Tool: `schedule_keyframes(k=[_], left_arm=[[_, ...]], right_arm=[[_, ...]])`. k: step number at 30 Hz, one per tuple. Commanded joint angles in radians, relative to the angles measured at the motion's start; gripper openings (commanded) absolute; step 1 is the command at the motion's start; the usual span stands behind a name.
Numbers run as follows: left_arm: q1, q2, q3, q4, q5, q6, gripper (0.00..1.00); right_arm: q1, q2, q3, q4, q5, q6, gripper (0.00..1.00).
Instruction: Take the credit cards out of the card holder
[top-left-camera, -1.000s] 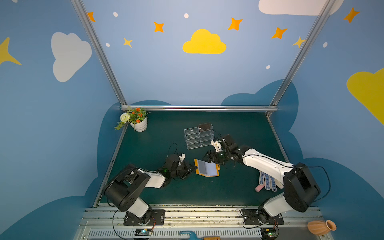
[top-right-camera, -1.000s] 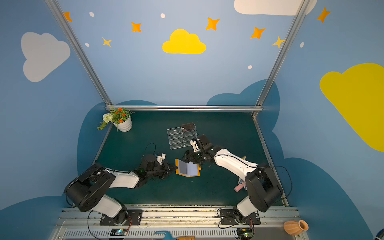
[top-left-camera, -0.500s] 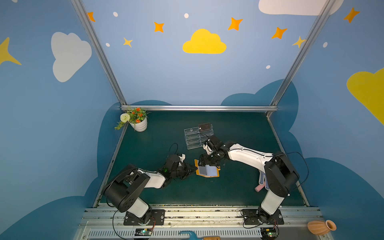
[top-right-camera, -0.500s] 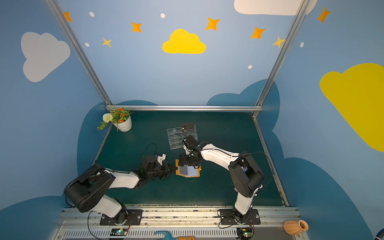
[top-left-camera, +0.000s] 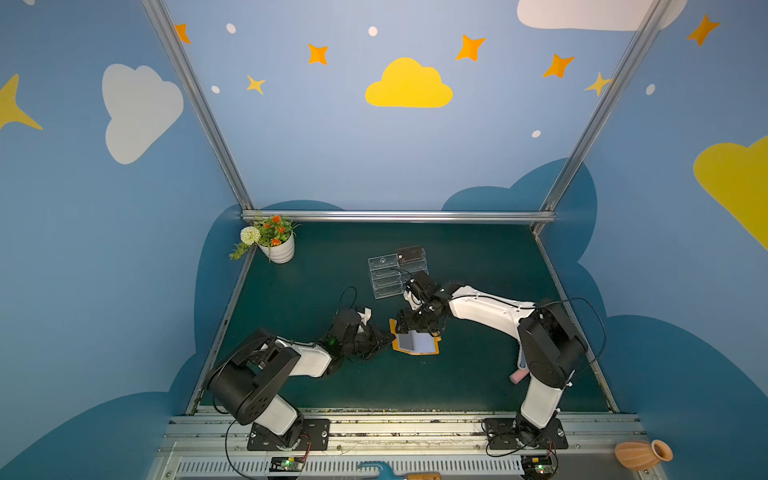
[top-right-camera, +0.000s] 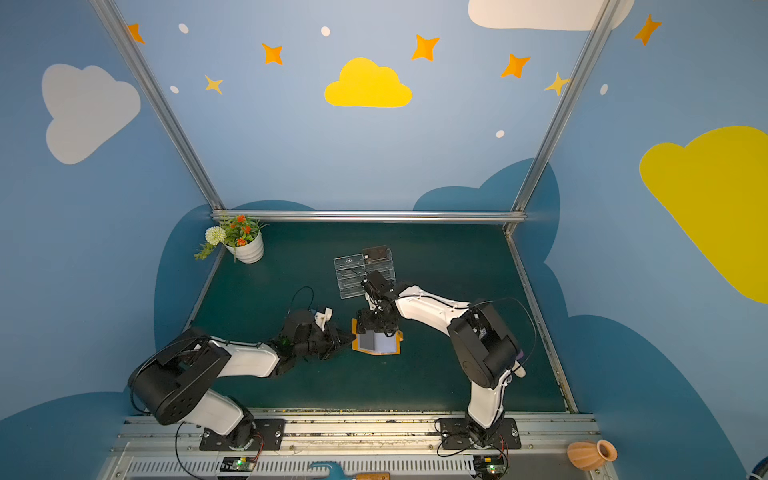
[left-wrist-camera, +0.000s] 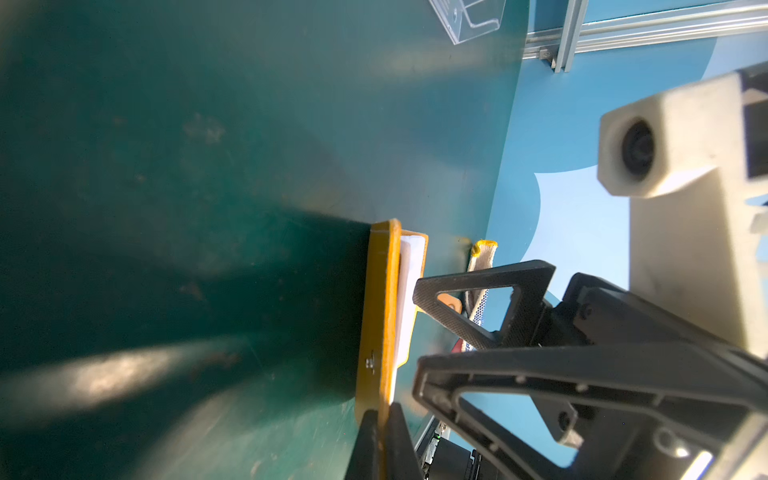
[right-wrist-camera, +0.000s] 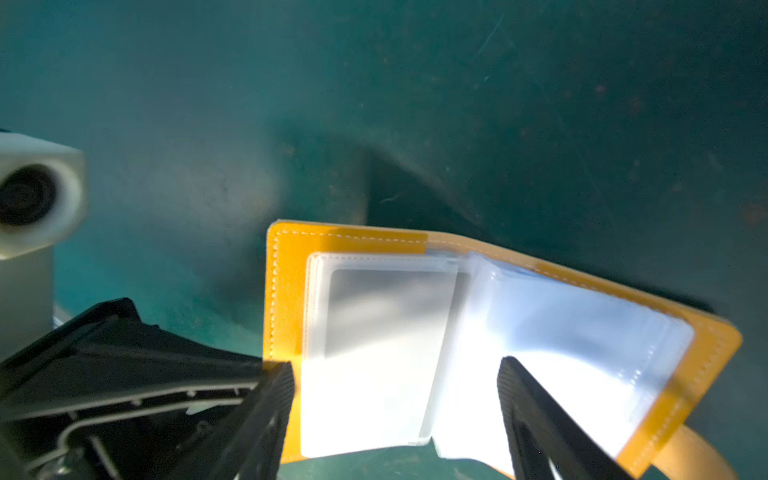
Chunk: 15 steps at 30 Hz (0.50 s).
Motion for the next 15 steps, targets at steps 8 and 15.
schedule_keyframes(k=[8, 15], left_arm=[[-0.003, -0.028, -0.007, -0.001, -0.009, 0.019, 0.04], [-0.004, -0.023, -0.007, 0.002, -0.011, 0.021, 0.04]], right_arm=[[0.008, 0.039, 0.038, -0.040, 0.025, -0.010, 0.72], [0.007, 0.041, 0.038, -0.052, 0.044, -0.013, 0.68]])
